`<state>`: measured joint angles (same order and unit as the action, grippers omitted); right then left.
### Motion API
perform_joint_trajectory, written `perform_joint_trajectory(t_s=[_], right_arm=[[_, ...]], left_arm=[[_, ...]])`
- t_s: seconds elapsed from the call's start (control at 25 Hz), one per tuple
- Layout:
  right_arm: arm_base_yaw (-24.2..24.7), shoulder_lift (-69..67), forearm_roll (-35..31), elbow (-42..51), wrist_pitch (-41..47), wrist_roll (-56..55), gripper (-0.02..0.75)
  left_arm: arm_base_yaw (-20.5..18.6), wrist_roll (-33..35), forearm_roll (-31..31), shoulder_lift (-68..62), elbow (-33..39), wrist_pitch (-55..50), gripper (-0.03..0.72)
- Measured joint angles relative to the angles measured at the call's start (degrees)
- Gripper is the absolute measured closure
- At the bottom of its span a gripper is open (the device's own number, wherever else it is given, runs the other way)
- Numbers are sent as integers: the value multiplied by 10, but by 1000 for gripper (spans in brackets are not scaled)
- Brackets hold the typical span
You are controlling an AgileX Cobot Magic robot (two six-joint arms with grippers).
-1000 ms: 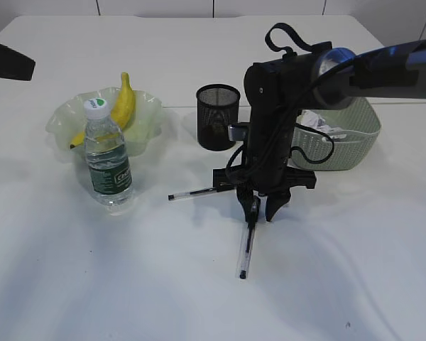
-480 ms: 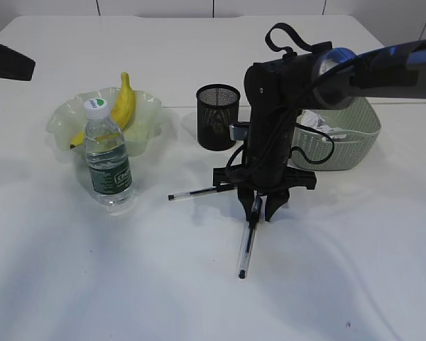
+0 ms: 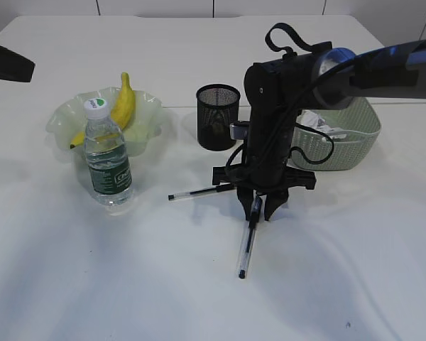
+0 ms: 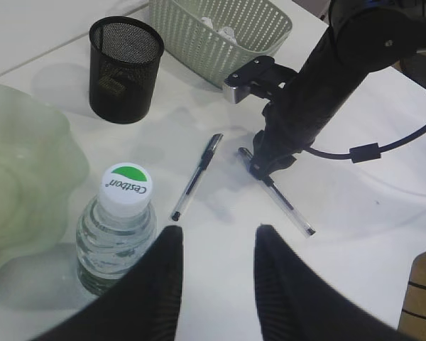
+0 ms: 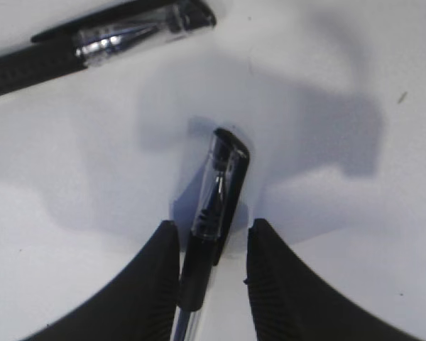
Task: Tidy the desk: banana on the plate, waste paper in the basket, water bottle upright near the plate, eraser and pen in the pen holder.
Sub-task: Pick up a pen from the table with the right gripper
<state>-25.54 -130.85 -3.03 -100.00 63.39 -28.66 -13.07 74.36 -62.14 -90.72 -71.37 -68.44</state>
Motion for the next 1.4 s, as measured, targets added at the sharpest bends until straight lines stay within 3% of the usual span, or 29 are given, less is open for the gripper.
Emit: perform_joint_trajectory(t_s=[1.24,1.4], right_arm=[[0,0,0,0,0,-19,496],[0,0,0,0,0,-19,563]], left_arm=[[0,-1,1,0,0,0,455],[0,-1,1,0,0,0,455]])
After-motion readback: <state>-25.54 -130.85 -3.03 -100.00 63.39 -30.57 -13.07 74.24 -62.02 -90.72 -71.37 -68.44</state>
